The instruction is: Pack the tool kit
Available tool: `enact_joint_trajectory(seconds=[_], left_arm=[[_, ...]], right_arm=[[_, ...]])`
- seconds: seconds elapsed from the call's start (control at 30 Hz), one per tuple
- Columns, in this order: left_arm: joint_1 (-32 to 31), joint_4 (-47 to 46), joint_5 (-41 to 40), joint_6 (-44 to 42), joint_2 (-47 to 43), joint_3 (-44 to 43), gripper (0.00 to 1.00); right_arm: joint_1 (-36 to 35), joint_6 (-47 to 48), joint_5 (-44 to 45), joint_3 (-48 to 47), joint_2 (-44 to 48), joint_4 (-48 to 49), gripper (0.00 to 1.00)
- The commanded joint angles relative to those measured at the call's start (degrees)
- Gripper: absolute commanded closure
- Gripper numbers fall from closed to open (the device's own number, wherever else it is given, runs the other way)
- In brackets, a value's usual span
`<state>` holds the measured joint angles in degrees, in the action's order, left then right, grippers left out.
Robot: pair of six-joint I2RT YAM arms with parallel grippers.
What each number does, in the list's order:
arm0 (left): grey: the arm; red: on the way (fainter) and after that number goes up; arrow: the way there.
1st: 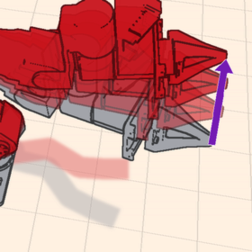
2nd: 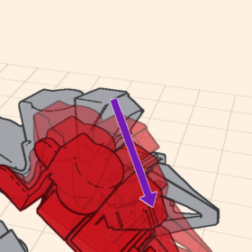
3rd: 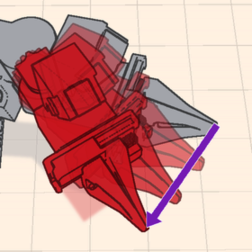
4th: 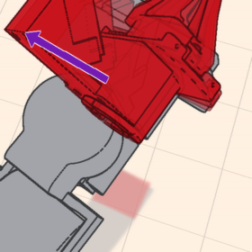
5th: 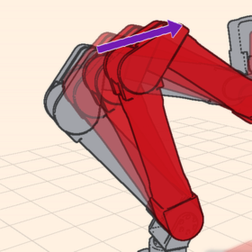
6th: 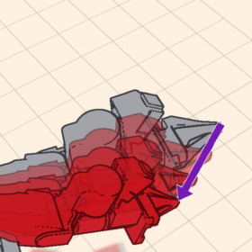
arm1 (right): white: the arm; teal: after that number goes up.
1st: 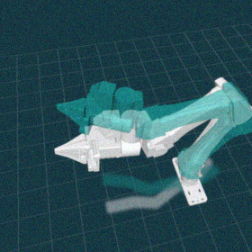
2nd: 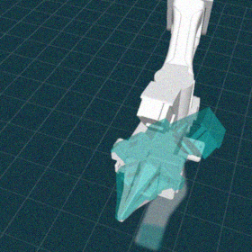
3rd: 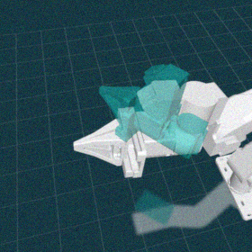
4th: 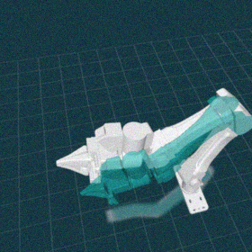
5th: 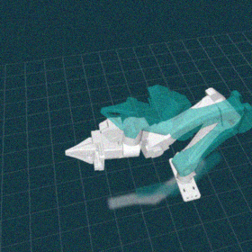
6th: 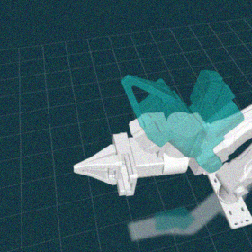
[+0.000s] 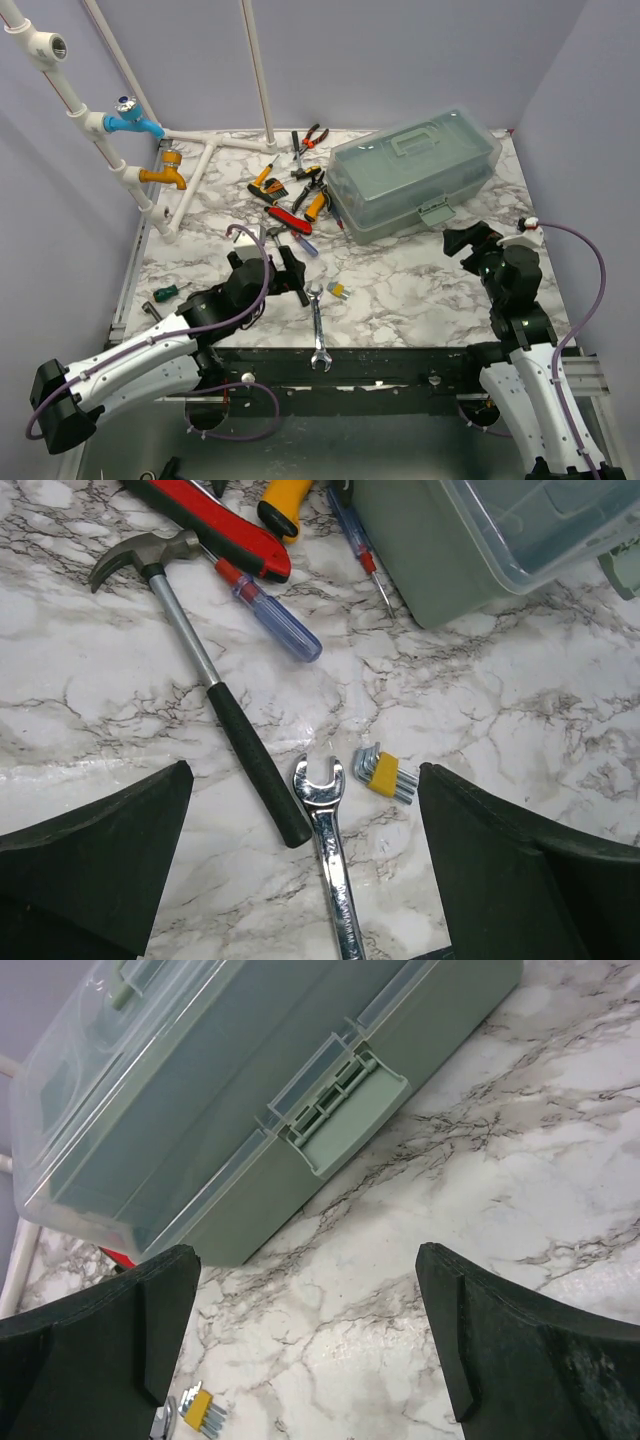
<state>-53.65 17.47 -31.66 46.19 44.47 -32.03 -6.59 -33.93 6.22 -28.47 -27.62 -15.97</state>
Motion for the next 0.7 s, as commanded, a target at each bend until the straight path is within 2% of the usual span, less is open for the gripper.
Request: enact_joint_trajectory(seconds=[0.0, 0.2, 0.37, 0.5, 0.57, 0.67], left_arm=[[-0.06, -8.84, 5.02, -5.07, -5.26, 3.98, 0.01], [-0.05, -20.94, 13.39, -13.15, -12.45, 11.15, 0.01], [-0.06, -23.44, 17.72, -16.48, -13.82, 11.99, 0.01], [-0.01, -24.14, 17.33, -17.99, -9.81, 10.63, 0.01], [0.44, -23.35, 15.59, -17.43, -5.35, 8.7, 0.01], [2.9, -24.87, 20.09, -17.06, 2.17, 5.6, 0.01]], right_arm=[[0.0, -0.01, 2.31, -0.36, 0.46, 0.03, 0.0], [-0.02, 0.25, 1.96, -0.79, 0.46, -0.24, 0.0], [-0.05, 0.87, 0.64, -1.36, -0.3, 0.47, 0.0], [0.04, 1.48, 1.79, -4.38, -4.3, 1.19, 0.0], [-0.01, 2.96, 2.1, -7.27, -8.74, 1.73, 0.0], [0.0, 4.61, 3.69, -14.22, -18.97, 0.28, 0.0]])
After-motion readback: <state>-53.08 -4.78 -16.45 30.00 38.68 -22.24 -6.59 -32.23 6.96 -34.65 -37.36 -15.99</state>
